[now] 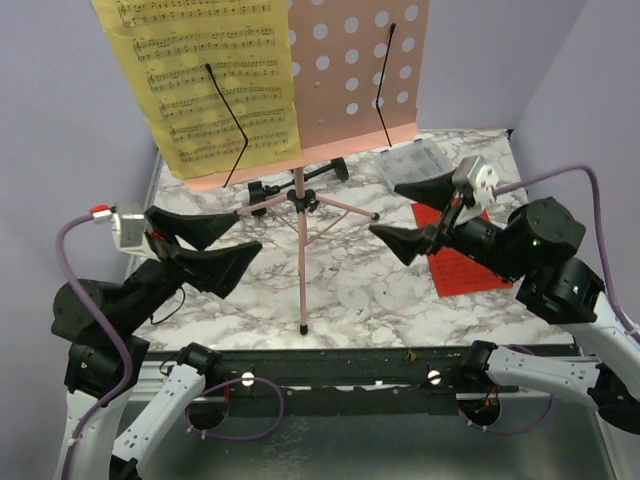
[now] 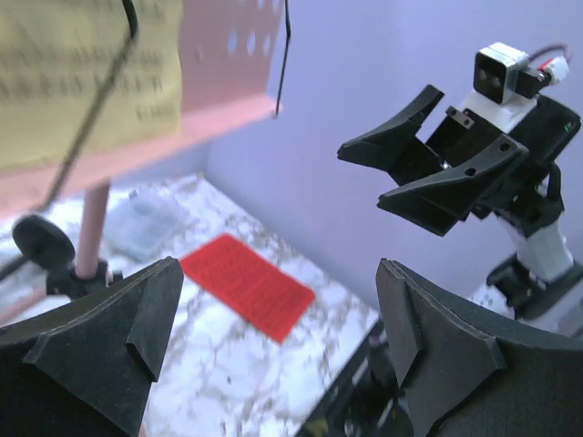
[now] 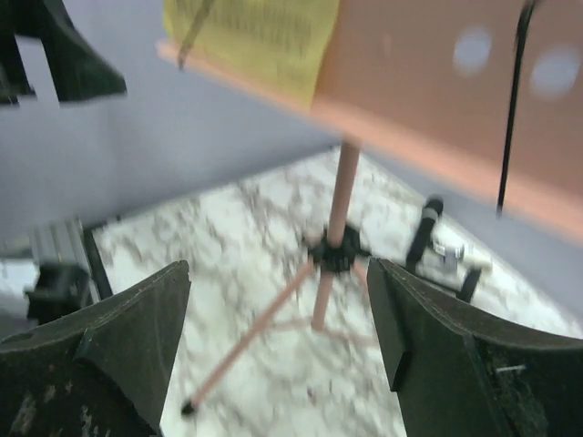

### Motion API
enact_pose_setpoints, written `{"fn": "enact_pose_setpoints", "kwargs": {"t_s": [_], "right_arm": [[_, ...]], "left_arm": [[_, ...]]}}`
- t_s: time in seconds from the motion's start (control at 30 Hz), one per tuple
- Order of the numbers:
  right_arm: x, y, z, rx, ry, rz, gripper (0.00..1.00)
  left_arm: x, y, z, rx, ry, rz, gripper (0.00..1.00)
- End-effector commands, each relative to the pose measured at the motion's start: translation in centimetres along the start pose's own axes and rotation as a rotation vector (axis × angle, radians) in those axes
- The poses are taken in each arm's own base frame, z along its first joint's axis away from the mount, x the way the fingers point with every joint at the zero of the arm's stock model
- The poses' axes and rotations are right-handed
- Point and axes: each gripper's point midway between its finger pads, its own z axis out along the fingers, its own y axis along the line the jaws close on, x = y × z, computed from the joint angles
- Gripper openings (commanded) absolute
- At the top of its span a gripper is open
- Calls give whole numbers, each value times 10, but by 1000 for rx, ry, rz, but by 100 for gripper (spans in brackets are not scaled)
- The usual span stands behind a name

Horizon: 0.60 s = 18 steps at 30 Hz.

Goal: Set up the instrument practice props

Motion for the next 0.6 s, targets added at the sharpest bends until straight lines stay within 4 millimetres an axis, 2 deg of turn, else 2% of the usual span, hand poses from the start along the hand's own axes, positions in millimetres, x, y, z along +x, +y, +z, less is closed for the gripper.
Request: {"fn": "enact_pose_setpoints", "kwargs": {"t_s": [0.0,0.03,0.1,0.17,0.2,0.37,0.4,0.47,0.57], "right_arm": [[131,-15,-31,136,244,-19,87],[163,-26,-38,217,276,-19,87],[211,-56,-55,437,320,-9,87],[250,-89,-77,727,347,47,88],[265,-98,-84,815,364,52,88],[315,-151,-114,1198,462,-38,90],[326,-166,-118,1234,486,10,90],[357,-194,-130,1260,542,231,90],[375,-234,-161,1357,456,490,90]], "left_arm": [[67,-7,-25,132,207,5,97],[75,-6,-28,139,226,-1,97],[91,-3,-32,149,275,-26,97],[107,3,-34,144,320,-58,98],[115,8,-34,131,338,-76,98],[140,31,-29,53,393,-144,99],[144,36,-28,38,402,-153,99],[151,45,-27,2,413,-166,99],[160,54,-27,-28,424,-173,99]]}}
